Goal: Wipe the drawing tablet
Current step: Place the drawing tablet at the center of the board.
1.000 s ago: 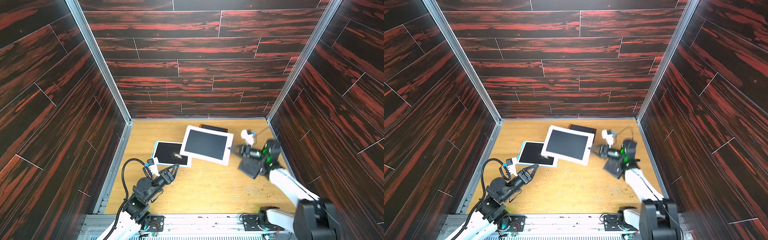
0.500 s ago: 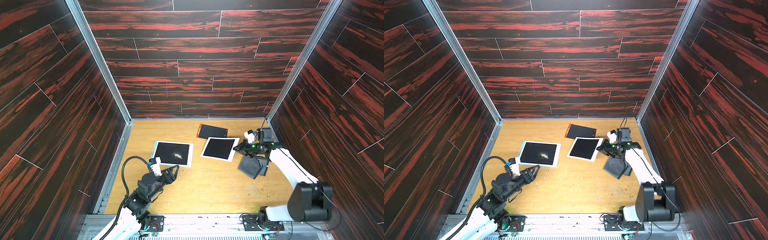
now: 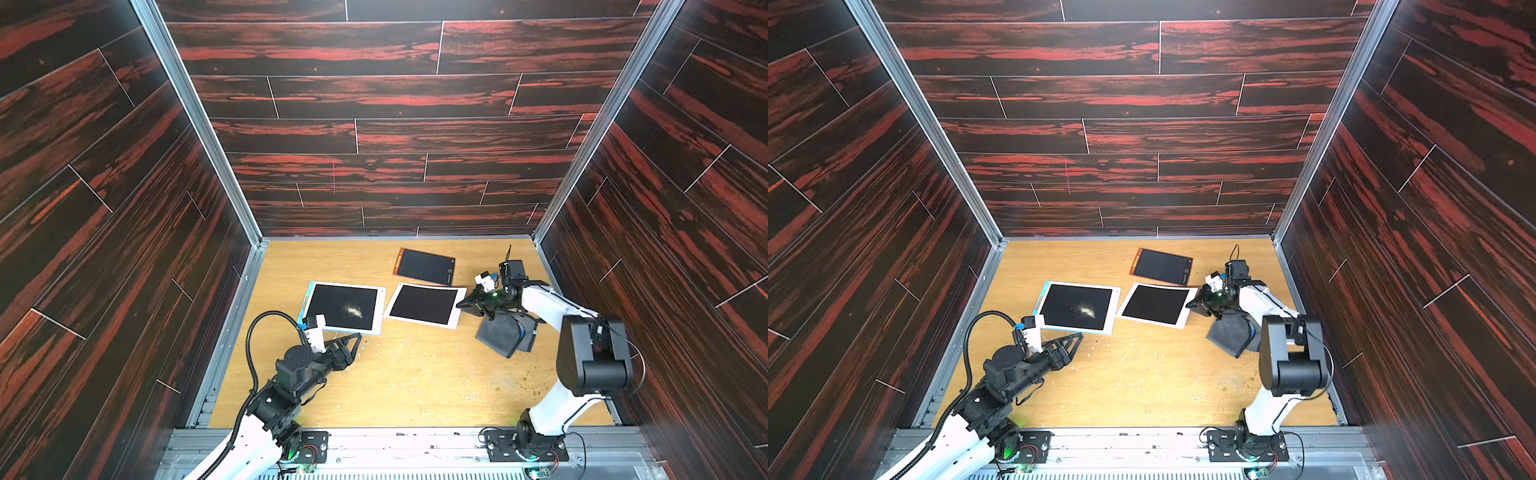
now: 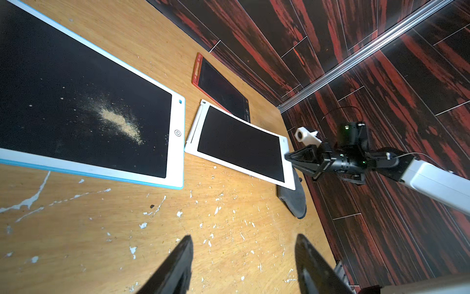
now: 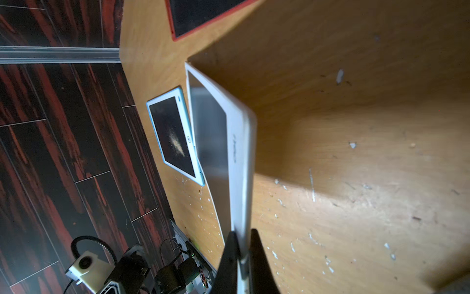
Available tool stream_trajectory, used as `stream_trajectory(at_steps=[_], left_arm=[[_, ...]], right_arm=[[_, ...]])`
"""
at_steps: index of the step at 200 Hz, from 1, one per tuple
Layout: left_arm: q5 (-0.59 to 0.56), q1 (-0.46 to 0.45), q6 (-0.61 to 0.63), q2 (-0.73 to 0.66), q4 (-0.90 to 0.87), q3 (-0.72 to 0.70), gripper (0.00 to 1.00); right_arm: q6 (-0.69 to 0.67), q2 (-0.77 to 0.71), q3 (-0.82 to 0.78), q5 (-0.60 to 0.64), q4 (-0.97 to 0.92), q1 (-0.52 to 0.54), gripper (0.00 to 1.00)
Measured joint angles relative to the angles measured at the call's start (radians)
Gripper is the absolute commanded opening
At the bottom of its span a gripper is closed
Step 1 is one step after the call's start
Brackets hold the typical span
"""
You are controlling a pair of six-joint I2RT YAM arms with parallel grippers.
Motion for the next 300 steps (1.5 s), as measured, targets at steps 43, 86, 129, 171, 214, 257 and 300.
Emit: stream_trajectory(at_steps=[43,86,129,171,214,257,300], left_arm=[[0.002,0.000,0.007,-0.039,-0.026,0.000,0.65],[0.017,0.000,0.007,-0.072,-0.063,0.000,0.65],[0.018,0.000,0.007,-0.077,-0.073,0.000,0.65],[0.023,0.000,0.006,0.000,-0.043,0.000,0.65],[0.038,0.000,0.006,0.035,-0.040,0.000,0.65],[0.037,0.000,-0.005,-0.005,-0.066,0.002,0.65],[0.012,0.000,-0.005,-0.041,-0.101,0.005,0.66]], right_arm=[[-0.010,0.070,-0.007,0.073,0.012,-0.008,0.51],[-0.013,0.050,-0.023,0.227,0.010,-0.003,0.64],[-0.036,-0.183,-0.103,0.486,-0.018,0.158,0.57],[-0.004,-0.237,-0.174,0.562,-0.005,0.510,0.55],[0.045,-0.127,-0.192,0.588,0.018,0.594,0.55],[0.053,0.010,-0.084,0.653,0.001,0.584,0.56],[0.056,0.090,0.018,0.702,-0.018,0.533,0.58]])
